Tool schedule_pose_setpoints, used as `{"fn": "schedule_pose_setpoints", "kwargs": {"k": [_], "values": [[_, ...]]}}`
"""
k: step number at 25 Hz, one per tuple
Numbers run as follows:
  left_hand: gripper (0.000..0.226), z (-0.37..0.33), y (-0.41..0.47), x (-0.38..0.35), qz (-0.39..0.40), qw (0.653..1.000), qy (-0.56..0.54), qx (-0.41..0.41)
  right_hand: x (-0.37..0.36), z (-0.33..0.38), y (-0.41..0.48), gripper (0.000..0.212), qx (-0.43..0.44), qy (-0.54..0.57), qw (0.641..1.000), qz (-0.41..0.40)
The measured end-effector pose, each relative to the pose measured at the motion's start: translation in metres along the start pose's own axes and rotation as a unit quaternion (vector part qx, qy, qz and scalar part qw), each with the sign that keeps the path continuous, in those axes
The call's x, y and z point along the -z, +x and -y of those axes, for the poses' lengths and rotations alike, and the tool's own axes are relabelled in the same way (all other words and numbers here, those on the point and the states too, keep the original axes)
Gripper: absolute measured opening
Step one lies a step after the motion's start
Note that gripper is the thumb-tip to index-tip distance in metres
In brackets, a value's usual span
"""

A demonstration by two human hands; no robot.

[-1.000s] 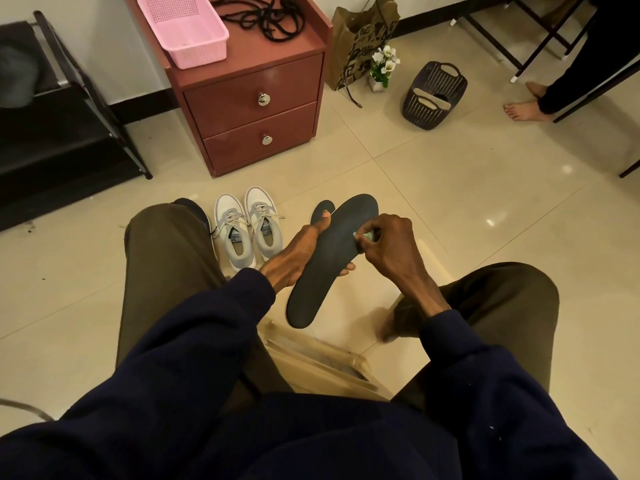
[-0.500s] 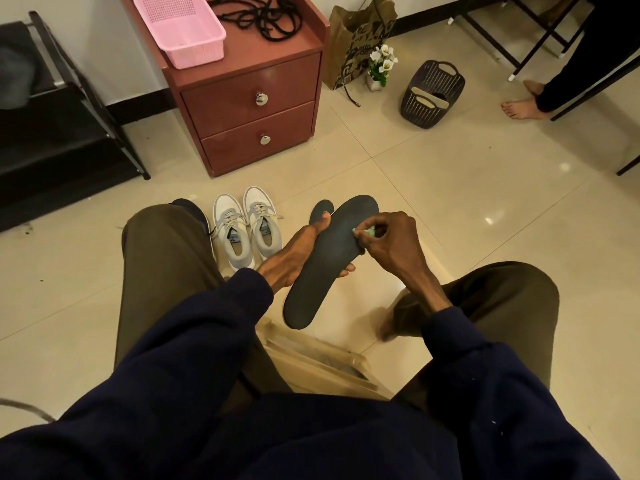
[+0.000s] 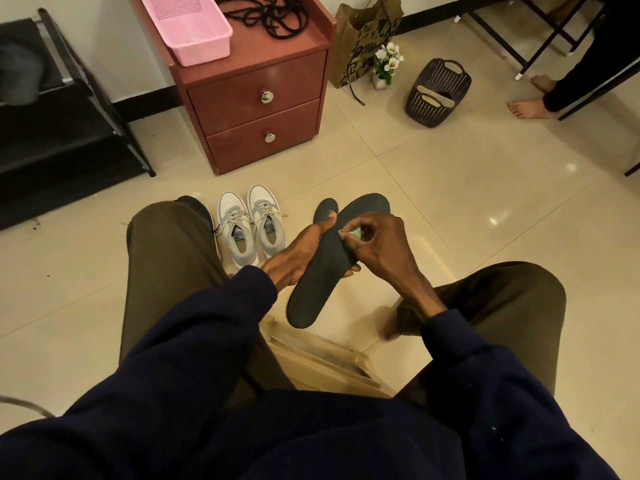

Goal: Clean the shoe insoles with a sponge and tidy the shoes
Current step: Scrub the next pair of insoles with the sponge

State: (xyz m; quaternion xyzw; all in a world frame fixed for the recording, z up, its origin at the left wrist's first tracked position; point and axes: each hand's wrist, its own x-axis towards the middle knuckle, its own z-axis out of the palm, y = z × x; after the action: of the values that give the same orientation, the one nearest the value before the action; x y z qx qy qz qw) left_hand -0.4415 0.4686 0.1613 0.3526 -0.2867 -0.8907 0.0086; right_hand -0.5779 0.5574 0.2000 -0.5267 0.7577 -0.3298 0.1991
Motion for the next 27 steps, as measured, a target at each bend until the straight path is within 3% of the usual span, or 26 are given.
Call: {"fn": "schedule_pose_setpoints", "kwargs": {"k": [5,11,16,22,27], "values": [[0.076,0.001,-0.002,-0.005,0.033,0.999,0.014,-0.001,0.016,-0.026,0.011,0.007,-0.074,-0.035,0.988,-0.13],[0.07,-0.001,-0.003,-0.004,-0.014,1.0,-0.009,-0.001,-0.005,0.006,-0.002,0.005,0.017,-0.021,1.0,0.003],[0.075,0.001,-0.006,-0.01,0.031,0.999,0.019,0.0,0.02,-0.032,0.012,0.008,-0.077,-0.075,0.987,-0.123],[0.073,-0.001,-0.004,-0.004,-0.01,1.0,0.007,-0.009,-0.001,-0.003,-0.001,0.005,0.003,-0.026,0.999,-0.019],[0.077,0.002,-0.004,-0.006,0.034,0.999,0.023,-0.002,0.022,-0.03,0.01,0.011,-0.086,-0.06,0.988,-0.115]]}}
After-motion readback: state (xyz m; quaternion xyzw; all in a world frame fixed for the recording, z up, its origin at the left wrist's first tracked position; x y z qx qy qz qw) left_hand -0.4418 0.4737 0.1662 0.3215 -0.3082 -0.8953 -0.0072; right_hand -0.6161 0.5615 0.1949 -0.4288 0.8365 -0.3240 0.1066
